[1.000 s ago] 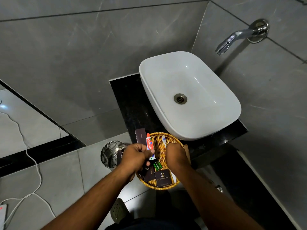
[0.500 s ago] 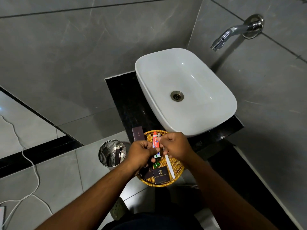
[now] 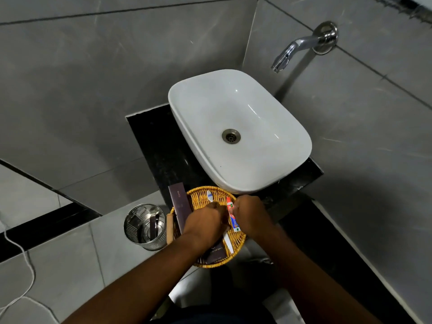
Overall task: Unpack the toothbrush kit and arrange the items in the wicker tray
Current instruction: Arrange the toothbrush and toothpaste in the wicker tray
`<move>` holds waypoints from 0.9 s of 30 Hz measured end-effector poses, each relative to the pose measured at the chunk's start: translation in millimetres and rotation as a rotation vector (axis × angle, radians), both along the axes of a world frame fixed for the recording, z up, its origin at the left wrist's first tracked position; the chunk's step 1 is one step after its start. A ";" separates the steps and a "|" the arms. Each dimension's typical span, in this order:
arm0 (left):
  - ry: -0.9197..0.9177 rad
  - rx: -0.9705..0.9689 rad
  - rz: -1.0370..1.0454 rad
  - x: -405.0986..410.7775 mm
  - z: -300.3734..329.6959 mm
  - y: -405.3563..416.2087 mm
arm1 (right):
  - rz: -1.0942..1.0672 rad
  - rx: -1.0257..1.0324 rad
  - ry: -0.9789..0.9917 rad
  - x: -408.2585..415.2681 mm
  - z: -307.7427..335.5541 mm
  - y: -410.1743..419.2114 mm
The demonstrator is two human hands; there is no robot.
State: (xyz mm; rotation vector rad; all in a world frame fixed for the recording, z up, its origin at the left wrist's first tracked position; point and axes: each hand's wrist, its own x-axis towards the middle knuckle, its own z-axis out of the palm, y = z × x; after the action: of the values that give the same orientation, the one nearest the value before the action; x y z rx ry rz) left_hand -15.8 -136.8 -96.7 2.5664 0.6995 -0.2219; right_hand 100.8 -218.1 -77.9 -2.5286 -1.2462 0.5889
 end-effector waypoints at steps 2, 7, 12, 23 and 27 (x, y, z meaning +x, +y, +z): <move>0.037 0.003 -0.021 4.5 -3.0 -1.6 | 0.047 -0.042 -0.046 -4.8 2.1 2.3; 0.065 -0.012 -0.018 2.4 -13.0 2.6 | 0.030 -0.139 -0.100 -21.5 1.8 14.8; 0.073 -0.007 0.078 -3.2 -12.2 7.0 | 0.020 -0.218 -0.117 -33.1 -8.4 26.6; 0.022 0.015 0.041 -11.5 -19.8 15.4 | -0.030 -0.320 -0.039 -31.9 -8.2 34.0; -0.035 0.078 0.154 -12.4 -14.7 21.1 | -0.113 -0.140 -0.072 -28.6 0.9 6.3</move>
State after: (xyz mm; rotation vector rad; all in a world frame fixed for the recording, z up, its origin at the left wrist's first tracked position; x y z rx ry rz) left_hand -28.2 -115.7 -111.4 2.5678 0.9043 -0.1012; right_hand 72.2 -211.8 -77.0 -2.7374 -1.1125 0.5827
